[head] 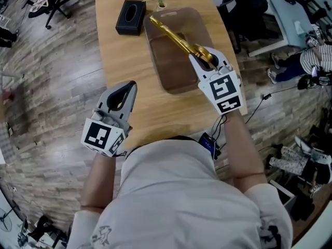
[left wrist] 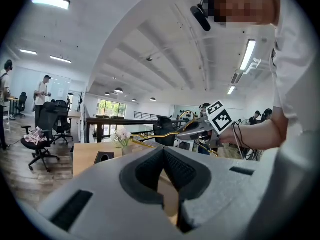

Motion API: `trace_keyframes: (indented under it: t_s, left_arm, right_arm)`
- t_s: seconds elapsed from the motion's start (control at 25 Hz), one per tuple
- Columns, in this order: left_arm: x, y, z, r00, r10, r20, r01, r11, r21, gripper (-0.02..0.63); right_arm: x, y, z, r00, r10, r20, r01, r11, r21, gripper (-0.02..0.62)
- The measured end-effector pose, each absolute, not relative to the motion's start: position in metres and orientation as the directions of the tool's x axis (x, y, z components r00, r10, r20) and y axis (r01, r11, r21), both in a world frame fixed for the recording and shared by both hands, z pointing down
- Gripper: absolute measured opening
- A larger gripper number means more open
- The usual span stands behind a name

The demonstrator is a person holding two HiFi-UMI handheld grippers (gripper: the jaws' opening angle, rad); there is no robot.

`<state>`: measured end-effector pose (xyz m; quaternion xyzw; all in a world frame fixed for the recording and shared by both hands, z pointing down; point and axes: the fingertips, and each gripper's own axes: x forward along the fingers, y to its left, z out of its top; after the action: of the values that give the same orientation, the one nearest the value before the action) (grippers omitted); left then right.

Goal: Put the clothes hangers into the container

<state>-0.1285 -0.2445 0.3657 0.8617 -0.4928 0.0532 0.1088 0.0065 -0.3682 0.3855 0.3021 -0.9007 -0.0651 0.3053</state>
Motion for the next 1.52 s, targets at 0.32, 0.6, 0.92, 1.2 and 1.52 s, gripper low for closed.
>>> trace_keyframes:
  t_s: [0.32, 0.6, 0.92, 1.2, 1.52]
  left_arm:
    - [-0.134, -0.268, 0.380, 0.483, -0.846, 0.226, -0.875, -0.461, 0.146, 0.006]
    - [-0.137, -0.284, 0.398, 0.470, -0.845, 0.255, -0.882, -0.441, 0.165, 0.006]
    - [-0.138, -0.293, 0.416, 0.448, -0.845, 0.291, -0.893, -0.408, 0.190, 0.006]
    - [-0.144, -0.289, 0.430, 0.435, -0.841, 0.320, -0.899, -0.386, 0.207, 0.006]
    - [-0.144, -0.287, 0.441, 0.433, -0.836, 0.338, -0.900, -0.376, 0.221, 0.006]
  right_arm:
    - [-0.007, -0.400, 0.432, -0.618, -0.523, 0.587, -0.459, 0.846, 0.272, 0.071]
    - [-0.025, -0.423, 0.480, -0.590, -0.454, 0.668, -0.406, 0.882, 0.240, 0.072]
    - [-0.053, -0.437, 0.525, -0.530, -0.409, 0.743, -0.307, 0.909, 0.282, 0.072]
    - [-0.059, -0.438, 0.565, -0.488, -0.367, 0.792, -0.288, 0.924, 0.251, 0.074]
    - [-0.061, -0.429, 0.595, -0.471, -0.336, 0.816, -0.265, 0.936, 0.232, 0.078]
